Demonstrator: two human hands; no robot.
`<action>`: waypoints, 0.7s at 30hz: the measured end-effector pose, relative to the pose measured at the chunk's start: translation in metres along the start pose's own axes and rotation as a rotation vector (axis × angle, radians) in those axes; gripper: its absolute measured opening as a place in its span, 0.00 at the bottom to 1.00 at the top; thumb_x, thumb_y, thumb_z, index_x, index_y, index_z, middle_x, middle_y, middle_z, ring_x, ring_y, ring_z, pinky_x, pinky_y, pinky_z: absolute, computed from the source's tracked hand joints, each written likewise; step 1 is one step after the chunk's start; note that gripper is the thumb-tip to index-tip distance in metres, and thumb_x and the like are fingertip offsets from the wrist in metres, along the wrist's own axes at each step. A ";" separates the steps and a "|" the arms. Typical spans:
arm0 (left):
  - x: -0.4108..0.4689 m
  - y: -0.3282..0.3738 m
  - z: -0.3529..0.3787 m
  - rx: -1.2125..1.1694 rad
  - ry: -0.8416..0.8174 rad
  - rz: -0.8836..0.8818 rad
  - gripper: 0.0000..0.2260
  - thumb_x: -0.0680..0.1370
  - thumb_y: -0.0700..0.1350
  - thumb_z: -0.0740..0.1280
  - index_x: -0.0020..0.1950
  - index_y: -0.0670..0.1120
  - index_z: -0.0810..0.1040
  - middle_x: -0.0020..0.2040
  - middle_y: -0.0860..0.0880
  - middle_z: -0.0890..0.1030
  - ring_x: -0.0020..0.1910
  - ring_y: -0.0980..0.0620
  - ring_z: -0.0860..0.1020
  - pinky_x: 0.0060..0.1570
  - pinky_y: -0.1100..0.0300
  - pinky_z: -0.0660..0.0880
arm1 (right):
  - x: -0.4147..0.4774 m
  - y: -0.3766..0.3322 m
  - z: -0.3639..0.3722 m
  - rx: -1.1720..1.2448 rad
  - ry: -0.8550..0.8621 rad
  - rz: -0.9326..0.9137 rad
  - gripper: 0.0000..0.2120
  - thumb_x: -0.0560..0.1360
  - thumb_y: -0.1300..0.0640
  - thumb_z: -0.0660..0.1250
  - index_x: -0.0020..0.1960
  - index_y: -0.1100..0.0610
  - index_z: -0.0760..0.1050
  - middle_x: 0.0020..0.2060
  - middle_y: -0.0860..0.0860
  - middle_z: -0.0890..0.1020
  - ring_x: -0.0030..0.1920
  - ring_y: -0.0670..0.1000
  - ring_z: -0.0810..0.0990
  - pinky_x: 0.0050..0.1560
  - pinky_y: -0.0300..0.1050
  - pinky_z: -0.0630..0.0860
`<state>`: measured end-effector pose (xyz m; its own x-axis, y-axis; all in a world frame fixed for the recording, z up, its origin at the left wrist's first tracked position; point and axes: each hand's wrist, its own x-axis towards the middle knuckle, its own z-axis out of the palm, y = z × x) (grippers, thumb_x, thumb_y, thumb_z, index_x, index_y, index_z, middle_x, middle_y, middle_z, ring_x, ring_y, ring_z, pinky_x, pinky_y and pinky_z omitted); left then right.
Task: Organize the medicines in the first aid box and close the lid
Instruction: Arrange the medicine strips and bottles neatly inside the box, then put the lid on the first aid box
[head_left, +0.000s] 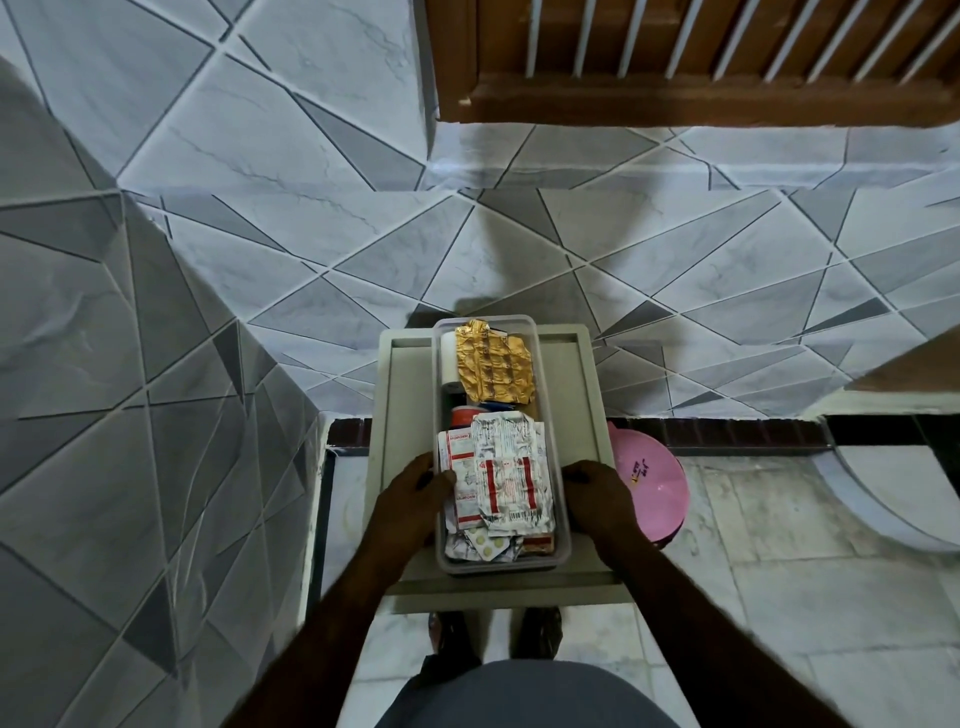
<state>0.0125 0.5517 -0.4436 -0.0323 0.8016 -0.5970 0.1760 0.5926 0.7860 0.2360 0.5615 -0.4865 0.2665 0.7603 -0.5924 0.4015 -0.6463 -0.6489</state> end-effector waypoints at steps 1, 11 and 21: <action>0.000 0.000 0.000 -0.027 -0.005 -0.019 0.12 0.80 0.50 0.62 0.63 0.55 0.76 0.55 0.52 0.83 0.52 0.51 0.82 0.55 0.46 0.79 | 0.001 0.000 0.002 0.004 -0.007 0.007 0.12 0.72 0.50 0.66 0.52 0.52 0.81 0.48 0.51 0.85 0.45 0.53 0.83 0.49 0.55 0.83; 0.000 0.005 -0.005 -0.108 -0.037 -0.022 0.08 0.82 0.47 0.59 0.53 0.56 0.77 0.44 0.55 0.84 0.41 0.57 0.83 0.34 0.60 0.77 | -0.005 -0.009 0.004 0.192 -0.118 0.054 0.11 0.72 0.54 0.64 0.42 0.59 0.83 0.40 0.59 0.86 0.45 0.64 0.84 0.45 0.54 0.81; -0.004 0.002 -0.005 -0.123 -0.020 -0.009 0.09 0.82 0.46 0.59 0.57 0.52 0.77 0.52 0.50 0.83 0.51 0.50 0.81 0.42 0.52 0.79 | -0.012 -0.015 -0.015 0.342 -0.074 0.039 0.08 0.78 0.60 0.64 0.48 0.60 0.82 0.43 0.57 0.86 0.46 0.58 0.85 0.53 0.61 0.80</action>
<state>0.0082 0.5498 -0.4384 -0.0139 0.7951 -0.6063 0.0537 0.6061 0.7936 0.2400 0.5628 -0.4623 0.2063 0.7360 -0.6448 0.0720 -0.6686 -0.7401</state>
